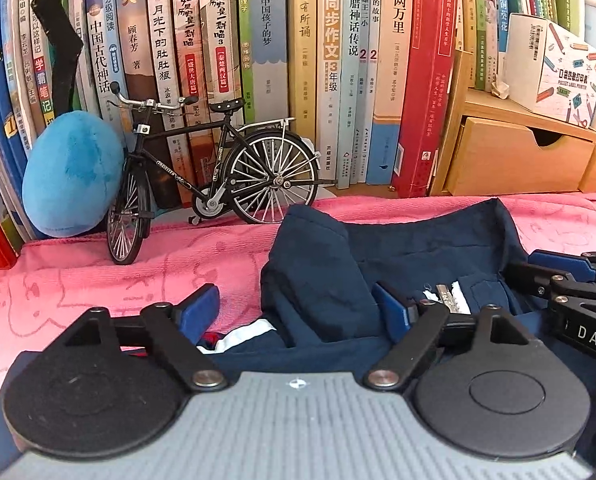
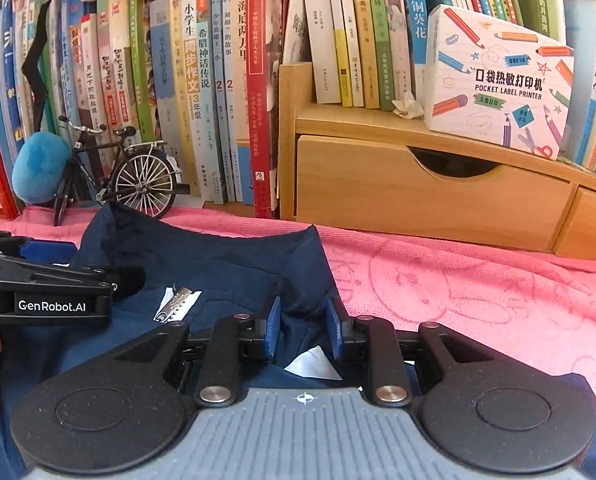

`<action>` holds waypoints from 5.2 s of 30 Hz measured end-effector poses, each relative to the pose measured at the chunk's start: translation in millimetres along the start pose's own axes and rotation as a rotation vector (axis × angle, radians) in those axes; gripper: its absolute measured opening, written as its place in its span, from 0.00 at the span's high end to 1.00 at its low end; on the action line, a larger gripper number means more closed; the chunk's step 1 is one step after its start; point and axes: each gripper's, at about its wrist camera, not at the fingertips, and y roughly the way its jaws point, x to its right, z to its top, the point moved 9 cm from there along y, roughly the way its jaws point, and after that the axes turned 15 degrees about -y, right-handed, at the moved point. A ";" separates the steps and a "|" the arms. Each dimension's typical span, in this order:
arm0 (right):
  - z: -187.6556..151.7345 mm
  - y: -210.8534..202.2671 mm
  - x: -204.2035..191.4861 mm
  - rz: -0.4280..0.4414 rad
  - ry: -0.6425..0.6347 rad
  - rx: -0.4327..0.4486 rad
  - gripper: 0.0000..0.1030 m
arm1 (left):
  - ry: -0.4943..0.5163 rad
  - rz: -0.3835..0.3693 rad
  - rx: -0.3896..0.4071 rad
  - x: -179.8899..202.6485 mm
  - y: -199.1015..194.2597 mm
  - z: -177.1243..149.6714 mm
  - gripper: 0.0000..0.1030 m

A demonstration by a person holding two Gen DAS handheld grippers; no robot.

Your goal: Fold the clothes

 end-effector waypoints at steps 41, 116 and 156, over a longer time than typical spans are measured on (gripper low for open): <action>-112.6 -195.7 35.7 0.044 0.193 0.072 0.12 | 0.111 0.116 0.135 -116.2 -232.9 -87.1 0.00; -283.1 -369.5 -3.7 -0.450 0.139 0.213 0.00 | -0.245 0.080 0.402 -126.9 -379.7 -237.1 0.00; -335.2 -356.8 -76.6 0.634 0.101 -0.169 0.27 | -0.503 -0.301 -0.137 -153.5 -388.4 -299.0 0.00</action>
